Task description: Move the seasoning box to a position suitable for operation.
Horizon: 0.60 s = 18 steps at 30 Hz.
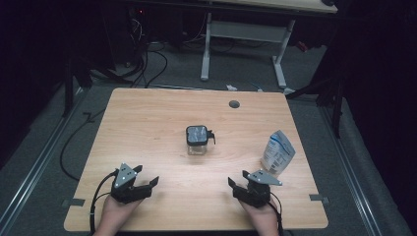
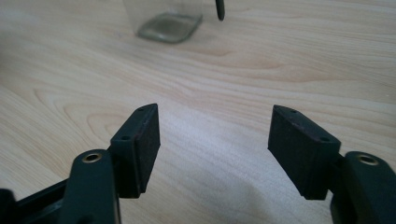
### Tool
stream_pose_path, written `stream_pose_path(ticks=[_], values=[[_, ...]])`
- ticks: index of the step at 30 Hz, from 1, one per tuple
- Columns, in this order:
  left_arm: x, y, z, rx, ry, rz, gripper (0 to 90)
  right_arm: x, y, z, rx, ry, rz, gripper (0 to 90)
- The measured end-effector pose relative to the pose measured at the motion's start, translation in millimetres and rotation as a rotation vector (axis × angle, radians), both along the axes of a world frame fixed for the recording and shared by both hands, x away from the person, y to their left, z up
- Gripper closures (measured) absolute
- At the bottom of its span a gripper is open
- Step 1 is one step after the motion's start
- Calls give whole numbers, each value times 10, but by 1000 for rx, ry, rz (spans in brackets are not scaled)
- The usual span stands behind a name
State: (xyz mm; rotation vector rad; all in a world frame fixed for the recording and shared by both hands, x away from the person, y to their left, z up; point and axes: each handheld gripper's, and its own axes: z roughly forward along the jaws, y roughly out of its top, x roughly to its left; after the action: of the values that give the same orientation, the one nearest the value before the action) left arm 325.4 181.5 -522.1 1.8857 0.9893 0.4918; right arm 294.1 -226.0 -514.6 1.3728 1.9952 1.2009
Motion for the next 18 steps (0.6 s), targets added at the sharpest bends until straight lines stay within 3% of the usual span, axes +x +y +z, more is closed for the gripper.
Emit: stream_pose_path(ticks=[2, 4, 12, 13, 15, 18], values=[[23, -2, -21, -11, 27, 7, 250, -2, -56, -4, 28, -3, 10, 393], [28, -7, -20, -16, 36, 5, 256, -8, -93, -7, 16, -7, -1, 412], [50, -127, 19, 5, 12, 35, 324, -56, -174, -5, 12, -11, -14, 441], [76, -144, 18, -7, 17, 36, 410, -85, -195, -7, 11, -13, -28, 464], [135, -180, 17, -18, 21, 26, 465, -109, -212, -14, 1, -17, -27, 481], [294, -293, 24, -7, 11, 18, 640, -145, -225, -26, -20, -19, -35, 519]])
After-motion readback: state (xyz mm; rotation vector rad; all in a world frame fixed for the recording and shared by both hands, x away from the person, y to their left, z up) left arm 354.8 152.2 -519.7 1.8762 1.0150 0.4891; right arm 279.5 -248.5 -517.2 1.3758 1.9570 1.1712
